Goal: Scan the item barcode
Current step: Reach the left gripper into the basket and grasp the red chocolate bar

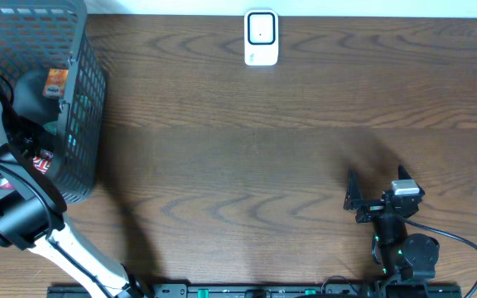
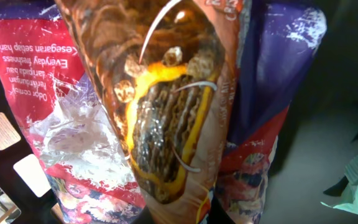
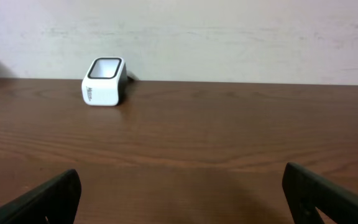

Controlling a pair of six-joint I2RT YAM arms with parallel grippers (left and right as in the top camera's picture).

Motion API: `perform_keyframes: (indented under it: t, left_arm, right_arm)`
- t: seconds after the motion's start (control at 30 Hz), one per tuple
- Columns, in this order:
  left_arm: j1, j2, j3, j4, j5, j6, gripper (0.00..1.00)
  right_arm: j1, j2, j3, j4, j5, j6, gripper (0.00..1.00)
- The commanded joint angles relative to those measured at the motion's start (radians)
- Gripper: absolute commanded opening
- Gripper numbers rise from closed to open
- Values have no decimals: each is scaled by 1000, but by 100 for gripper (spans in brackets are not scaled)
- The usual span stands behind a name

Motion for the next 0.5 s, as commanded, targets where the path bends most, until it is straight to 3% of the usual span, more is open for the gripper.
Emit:
perform_keyframes:
  t: [0.0, 0.2, 0.47]
  left_arm:
    - [8, -56, 36, -11, -26, 5, 8]
    - [8, -226, 140, 55, 84, 0, 8]
    - [7, -507, 147, 336, 565, 0, 8]
  right_arm:
    - [7, -5, -3, -2, 5, -7, 99]
    - [7, -5, -3, -2, 5, -7, 99]
    - [7, -5, -3, -2, 5, -7, 99]
